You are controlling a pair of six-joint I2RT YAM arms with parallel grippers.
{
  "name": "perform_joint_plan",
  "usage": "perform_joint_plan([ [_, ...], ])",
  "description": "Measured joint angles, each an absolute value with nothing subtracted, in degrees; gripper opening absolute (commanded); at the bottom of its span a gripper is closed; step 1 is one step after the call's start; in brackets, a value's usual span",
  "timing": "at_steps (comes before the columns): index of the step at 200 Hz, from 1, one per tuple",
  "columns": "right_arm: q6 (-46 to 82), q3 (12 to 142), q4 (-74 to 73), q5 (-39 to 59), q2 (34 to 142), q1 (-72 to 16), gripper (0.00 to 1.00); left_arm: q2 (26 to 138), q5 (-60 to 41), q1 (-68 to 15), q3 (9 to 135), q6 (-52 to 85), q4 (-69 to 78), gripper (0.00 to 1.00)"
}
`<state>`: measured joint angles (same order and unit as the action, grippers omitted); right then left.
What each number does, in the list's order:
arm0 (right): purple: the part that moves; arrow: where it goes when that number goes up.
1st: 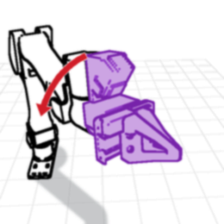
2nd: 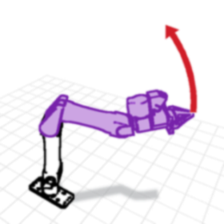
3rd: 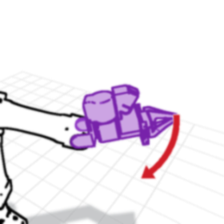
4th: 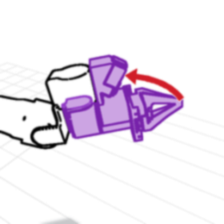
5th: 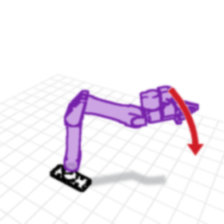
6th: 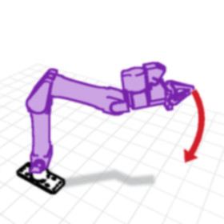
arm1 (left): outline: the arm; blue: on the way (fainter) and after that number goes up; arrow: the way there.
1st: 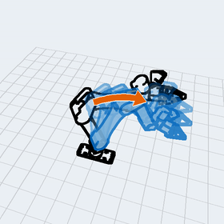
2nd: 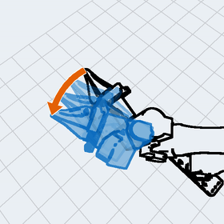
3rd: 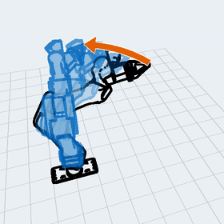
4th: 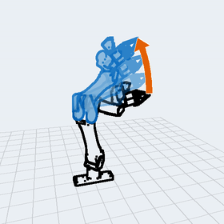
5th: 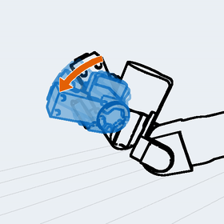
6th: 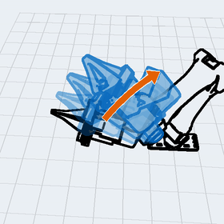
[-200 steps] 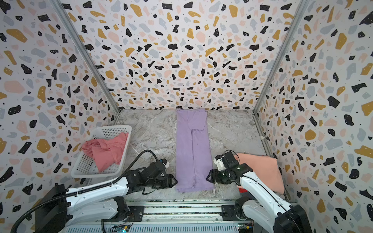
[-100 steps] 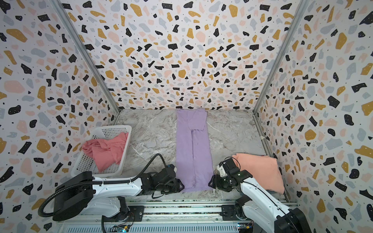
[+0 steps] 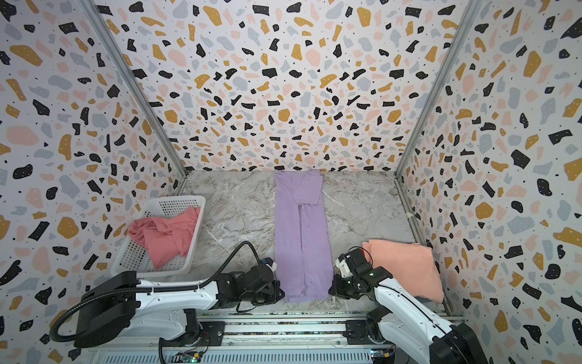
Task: Fold and stack the t-shirts
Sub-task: 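Lift the near end and fold it away from the robot with both grippers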
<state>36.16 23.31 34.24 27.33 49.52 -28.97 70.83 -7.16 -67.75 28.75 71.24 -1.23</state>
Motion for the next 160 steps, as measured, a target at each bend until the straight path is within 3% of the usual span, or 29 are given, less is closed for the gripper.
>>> perform_joint_plan([
  [38,36.18,33.26,35.24,25.67,49.17,-31.00,0.06,66.24,-4.99,-67.70,32.56,72.20,-5.61,0.00],
  [77,35.24,43.00,30.59,20.97,59.83,-30.83,0.06,68.05,-5.82,-56.29,40.25,66.59,-7.03,0.00],
  [121,32.25,51.88,21.58,19.31,76.47,-26.30,0.07,80.42,-11.33,-40.53,52.34,53.30,-8.73,0.00],
  [160,30.30,61.73,16.53,19.84,91.15,-20.95,0.07,95.02,-16.51,-32.16,62.98,44.25,-9.02,0.00],
])
